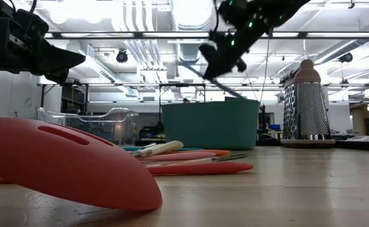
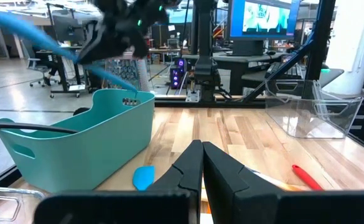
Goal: Pick & Place Kitchen Items
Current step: Put the blue serving spoon into the green bin, then put the red and silver serving spoon into the green bin
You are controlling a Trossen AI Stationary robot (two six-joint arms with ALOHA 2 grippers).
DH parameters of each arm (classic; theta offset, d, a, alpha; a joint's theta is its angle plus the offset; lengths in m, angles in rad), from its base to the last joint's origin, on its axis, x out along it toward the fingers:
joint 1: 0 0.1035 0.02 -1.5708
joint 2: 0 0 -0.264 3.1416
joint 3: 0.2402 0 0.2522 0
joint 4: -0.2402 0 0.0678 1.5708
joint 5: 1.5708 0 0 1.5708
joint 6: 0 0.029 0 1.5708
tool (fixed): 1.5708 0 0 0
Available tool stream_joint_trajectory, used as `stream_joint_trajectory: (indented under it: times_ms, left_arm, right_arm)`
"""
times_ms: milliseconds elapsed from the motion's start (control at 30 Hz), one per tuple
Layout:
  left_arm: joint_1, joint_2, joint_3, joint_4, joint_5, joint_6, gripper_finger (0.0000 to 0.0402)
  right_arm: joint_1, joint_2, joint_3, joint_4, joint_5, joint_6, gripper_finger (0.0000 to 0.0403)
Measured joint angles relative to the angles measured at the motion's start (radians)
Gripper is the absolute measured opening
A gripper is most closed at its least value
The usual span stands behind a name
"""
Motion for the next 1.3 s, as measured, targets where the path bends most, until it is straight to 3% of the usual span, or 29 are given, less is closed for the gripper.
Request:
stream_joint_trajectory:
  times_ms: [333, 767, 1067, 1300]
  left_arm:
    - [0.0, 0.0, 0.0, 0.0, 0.0, 0.0, 0.0019]
    - [0.0, 0.0, 0.0, 0.0, 0.0, 0.0, 0.0019]
    - [0.0, 0.0, 0.0, 0.0, 0.0, 0.0, 0.0019]
    - [0.0, 0.0, 0.0, 0.0, 0.0, 0.0, 0.0019]
  right_arm:
    - [-0.012, 0.126, 0.0, -0.003, -0.004, 0.009, 0.0069]
    - [0.029, 0.054, 0.0, -0.004, -0.032, 0.006, 0.0115]
    - [0.267, 0.007, 0.007, 0.036, -0.107, -0.015, 0.0156]
    - [0.512, 0.084, 0.12, 0.066, -0.103, -0.046, 0.0196]
